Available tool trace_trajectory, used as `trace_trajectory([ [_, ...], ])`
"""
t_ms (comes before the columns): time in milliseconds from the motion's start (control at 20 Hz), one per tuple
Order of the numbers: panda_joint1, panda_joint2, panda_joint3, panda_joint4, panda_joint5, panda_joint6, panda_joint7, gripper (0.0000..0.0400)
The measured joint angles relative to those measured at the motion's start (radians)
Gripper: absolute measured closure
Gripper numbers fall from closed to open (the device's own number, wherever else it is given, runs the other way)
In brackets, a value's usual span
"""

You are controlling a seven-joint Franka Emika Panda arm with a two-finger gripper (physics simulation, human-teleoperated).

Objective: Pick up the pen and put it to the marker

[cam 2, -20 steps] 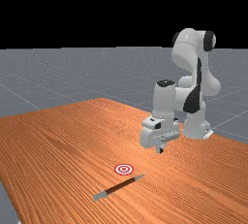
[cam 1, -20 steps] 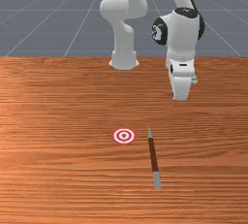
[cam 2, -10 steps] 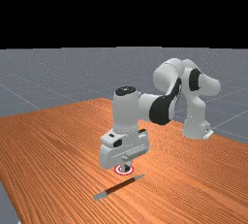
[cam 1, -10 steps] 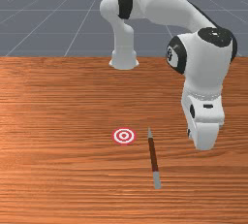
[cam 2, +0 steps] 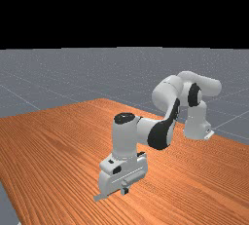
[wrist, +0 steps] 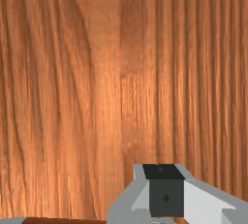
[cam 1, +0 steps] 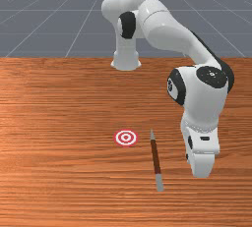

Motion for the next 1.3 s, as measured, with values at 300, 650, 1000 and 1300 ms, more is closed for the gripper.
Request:
trace_trajectory([
  [300,-0.005,0.009,-0.002,-0.007,-0.004,0.017,-0.016,0.04],
  [650,-0.016,0.026,-0.003,-0.006,-0.002,0.026,-0.021,0.04],
  [1000,-0.047,-0.014,0.011,-0.105,-0.014,0.083,-0.141,0.04],
  [1300,-0.201,-0.12,0.02,-0.299,-0.028,0.172,-0.389,0.04],
])
